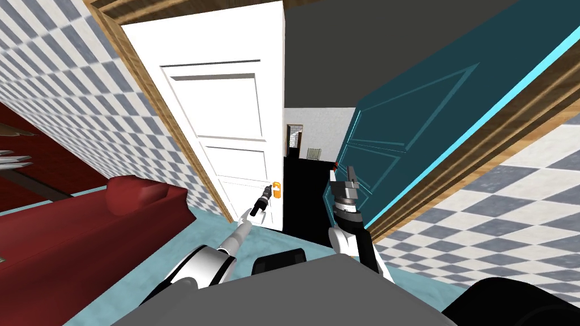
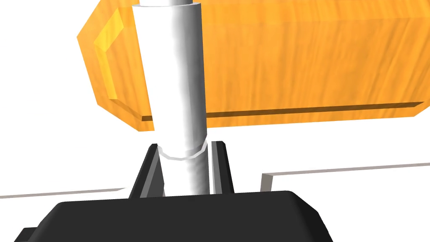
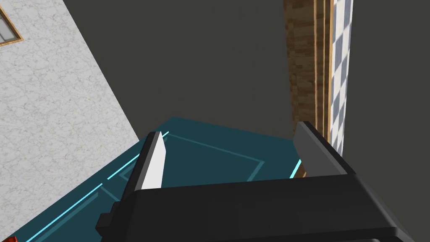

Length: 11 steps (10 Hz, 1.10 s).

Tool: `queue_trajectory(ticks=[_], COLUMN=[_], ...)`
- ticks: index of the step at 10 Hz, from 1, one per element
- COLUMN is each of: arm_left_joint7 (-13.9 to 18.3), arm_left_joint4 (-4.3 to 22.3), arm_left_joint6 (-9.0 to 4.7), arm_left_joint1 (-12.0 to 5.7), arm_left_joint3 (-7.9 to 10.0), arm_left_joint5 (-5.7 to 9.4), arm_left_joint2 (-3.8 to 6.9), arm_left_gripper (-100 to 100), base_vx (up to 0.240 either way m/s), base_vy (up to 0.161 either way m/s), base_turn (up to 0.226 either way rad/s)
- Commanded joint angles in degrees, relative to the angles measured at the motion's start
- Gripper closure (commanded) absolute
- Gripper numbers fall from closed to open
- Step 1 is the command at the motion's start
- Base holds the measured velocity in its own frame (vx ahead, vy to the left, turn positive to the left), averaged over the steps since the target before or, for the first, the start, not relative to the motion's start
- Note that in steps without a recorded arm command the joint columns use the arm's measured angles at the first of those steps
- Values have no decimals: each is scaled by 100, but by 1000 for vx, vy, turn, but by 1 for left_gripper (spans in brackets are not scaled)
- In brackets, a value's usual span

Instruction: Push the door open

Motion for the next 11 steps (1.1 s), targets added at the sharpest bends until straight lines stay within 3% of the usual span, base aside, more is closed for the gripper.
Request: queue_trajectory(ticks=[1, 6, 8, 9, 11], arm_left_joint7=[-49, -156, -170, -212, -212], arm_left_joint4=[-267, -228, -223, -207, -207], arm_left_joint6=[62, 60, 59, 59, 59], arm_left_joint1=[82, 91, 92, 96, 96], arm_left_joint3=[69, 367, 405, 521, 521], arm_left_joint5=[7, 88, 99, 130, 130], arm_left_joint2=[72, 216, 231, 274, 274], arm_left_gripper=[100, 100, 100, 100, 100], base_vx=[121, 137, 118, 140, 91], base_vy=[-78, -110, -99, -130, -93], base_turn=[17, 58, 35, 63, 38])
